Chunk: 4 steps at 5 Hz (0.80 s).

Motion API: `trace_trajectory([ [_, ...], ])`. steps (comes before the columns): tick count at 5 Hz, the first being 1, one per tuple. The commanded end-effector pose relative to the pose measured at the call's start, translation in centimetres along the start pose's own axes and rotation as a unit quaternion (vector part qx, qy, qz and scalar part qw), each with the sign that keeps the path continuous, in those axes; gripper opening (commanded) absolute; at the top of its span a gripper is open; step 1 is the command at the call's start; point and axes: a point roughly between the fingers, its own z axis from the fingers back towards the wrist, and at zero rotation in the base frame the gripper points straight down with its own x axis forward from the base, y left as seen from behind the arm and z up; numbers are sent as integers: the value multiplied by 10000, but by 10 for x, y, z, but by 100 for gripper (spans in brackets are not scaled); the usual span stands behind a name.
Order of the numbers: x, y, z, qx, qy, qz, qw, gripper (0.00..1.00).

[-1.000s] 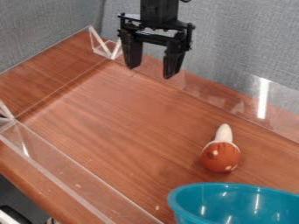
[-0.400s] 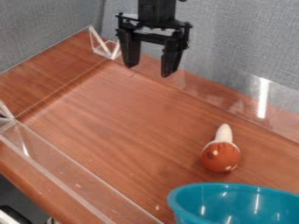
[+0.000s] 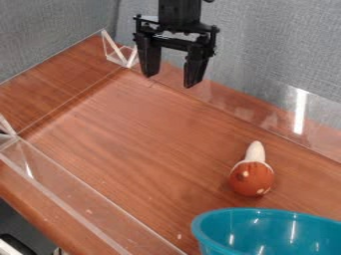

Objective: Put the mushroom in the blue bowl

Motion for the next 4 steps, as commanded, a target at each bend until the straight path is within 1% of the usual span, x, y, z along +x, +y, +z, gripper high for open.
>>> trace_trajectory([
  [1, 5, 0, 17, 31, -294, -16, 9996, 100],
  [4, 6, -2, 17, 8, -294, -31, 9996, 100],
])
